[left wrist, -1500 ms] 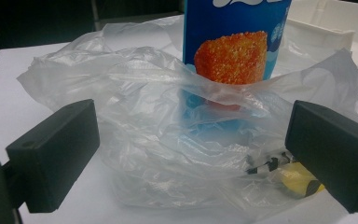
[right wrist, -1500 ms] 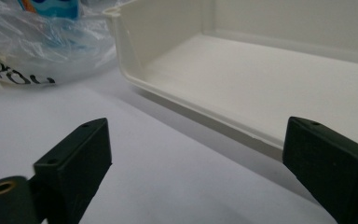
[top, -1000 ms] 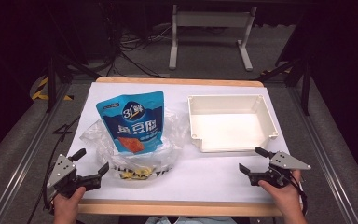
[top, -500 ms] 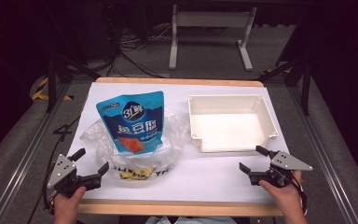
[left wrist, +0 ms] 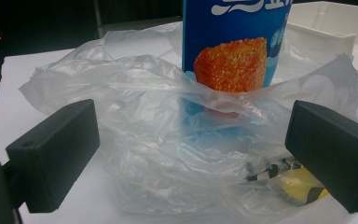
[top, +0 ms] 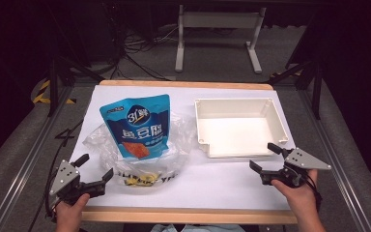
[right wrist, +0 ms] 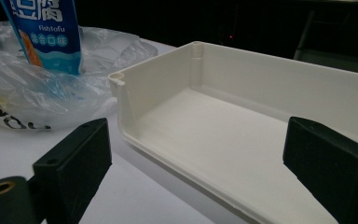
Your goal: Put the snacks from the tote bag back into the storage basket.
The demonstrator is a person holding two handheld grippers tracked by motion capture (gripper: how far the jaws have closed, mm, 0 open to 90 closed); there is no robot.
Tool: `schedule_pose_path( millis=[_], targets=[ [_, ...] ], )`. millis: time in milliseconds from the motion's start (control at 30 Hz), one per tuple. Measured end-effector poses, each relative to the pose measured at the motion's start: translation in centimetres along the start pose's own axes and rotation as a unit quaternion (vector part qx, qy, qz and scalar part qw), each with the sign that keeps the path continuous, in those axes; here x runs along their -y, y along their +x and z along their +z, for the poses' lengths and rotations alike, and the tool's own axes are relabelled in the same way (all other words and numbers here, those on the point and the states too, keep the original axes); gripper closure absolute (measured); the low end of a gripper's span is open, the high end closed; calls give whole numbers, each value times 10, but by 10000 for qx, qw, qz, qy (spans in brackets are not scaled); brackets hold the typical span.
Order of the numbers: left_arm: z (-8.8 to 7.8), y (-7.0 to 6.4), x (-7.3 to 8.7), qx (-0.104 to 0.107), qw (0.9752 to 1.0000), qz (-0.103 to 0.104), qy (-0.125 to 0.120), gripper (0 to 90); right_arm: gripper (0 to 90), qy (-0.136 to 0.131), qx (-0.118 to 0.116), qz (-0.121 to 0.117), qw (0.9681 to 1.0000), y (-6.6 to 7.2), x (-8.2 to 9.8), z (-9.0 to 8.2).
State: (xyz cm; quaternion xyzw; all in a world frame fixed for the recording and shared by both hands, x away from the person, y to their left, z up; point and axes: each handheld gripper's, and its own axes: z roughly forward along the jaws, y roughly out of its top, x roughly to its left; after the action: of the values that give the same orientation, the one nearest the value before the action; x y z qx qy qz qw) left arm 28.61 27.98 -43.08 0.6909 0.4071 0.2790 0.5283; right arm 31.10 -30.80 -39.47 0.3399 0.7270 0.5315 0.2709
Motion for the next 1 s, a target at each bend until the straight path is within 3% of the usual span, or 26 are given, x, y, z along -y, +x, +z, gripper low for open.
schedule_pose_path(
  millis=[567,1000],
  targets=[
    [0,-1,0,12,10000,5,8,36,86,-145,221,-119,9996,-6,-50,-10],
    [0,-1,0,40,10000,18,6,36,89,-230,52,-126,9996,-6,-70,-8]
  ],
)
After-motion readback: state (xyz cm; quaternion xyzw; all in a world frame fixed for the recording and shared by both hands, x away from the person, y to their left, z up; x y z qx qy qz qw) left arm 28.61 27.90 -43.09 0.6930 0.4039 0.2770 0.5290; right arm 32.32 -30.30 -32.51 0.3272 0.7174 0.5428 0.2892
